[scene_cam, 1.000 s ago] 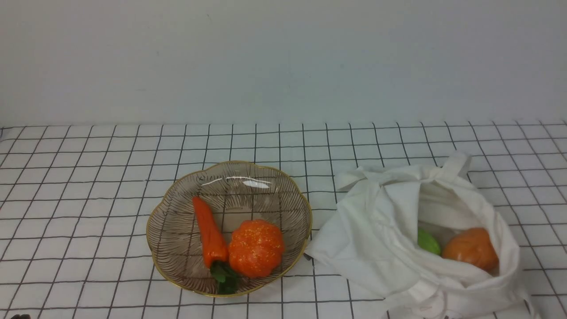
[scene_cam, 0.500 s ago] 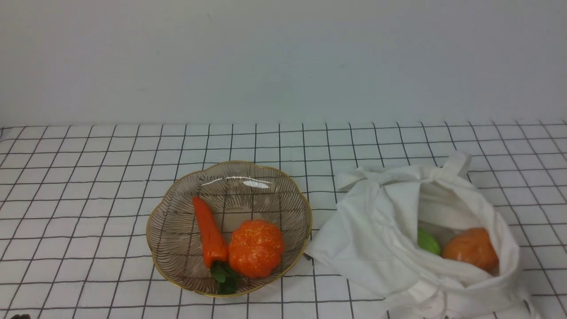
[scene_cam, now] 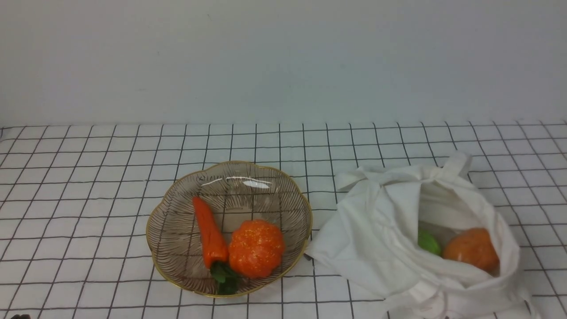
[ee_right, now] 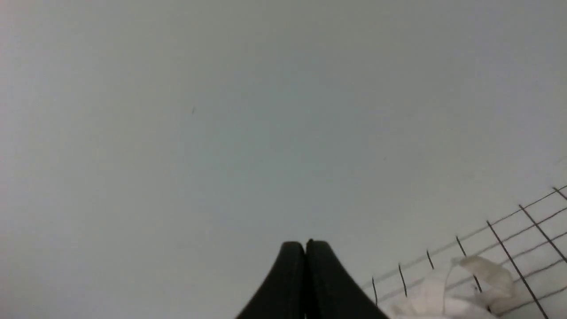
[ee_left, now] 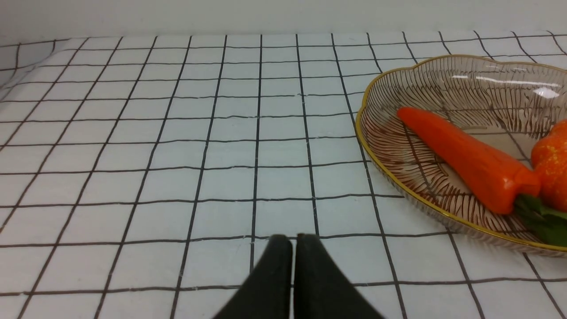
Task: Take vegetables from bag on white checkered tablecloth place on plate.
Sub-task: 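Reach into the cloth bag and grasp the green vegetable inside with the right gripper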
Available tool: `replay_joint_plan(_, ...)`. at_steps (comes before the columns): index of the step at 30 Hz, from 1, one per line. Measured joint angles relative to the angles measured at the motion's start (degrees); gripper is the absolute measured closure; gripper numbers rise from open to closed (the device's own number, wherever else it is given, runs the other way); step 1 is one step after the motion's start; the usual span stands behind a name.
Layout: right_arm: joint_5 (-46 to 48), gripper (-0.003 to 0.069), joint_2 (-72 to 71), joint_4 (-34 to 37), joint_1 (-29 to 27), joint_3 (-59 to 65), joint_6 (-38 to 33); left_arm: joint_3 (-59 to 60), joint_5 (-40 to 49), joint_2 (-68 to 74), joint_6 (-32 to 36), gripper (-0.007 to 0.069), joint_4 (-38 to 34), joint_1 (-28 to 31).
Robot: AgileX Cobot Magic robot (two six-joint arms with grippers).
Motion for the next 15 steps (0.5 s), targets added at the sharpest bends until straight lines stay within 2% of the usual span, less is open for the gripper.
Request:
replay_joint_plan(3, 16.19, 0.0673, 11.65, -4.48, 0.33, -10.77, -5.97, 0.00, 0.00, 0.00, 0.00, 0.0632, 0.00, 0.00)
replay_joint_plan(4, 16.19, 0.0673, 11.65, -4.48, 0.33, -10.77, -5.97, 0.00, 0.00, 0.00, 0.00, 0.0632, 0.00, 0.00)
replay_joint_plan(6, 26.56, 0.0673, 23.27, -5.14, 0.45, -17.27, -12.67, 0.00, 0.00, 0.00, 0.00, 0.0632, 0.00, 0.00)
replay_joint_plan(7, 27.84, 0.0673, 25.05, -5.14, 0.45, -18.11, -13.75, 0.00, 0.00, 0.00, 0.00, 0.0632, 0.00, 0.00)
replay_joint_plan(8, 31.69, 0.0673, 32.03, -4.31, 0.52, -20.68, -17.76, 0.00, 0.00, 0.00, 0.00, 0.0632, 0.00, 0.00)
replay_joint_plan(11, 36.95, 0.0673, 44.33, -0.01, 0.52, -25.27, -27.97, 0.00, 0.00, 0.00, 0.00, 0.0632, 0.00, 0.00)
replay_joint_plan(15, 38.02, 0.0673, 58.17, 4.32, 0.52, -28.80, -38.75, 0.00, 0.00, 0.00, 0.00, 0.0632, 0.00, 0.00)
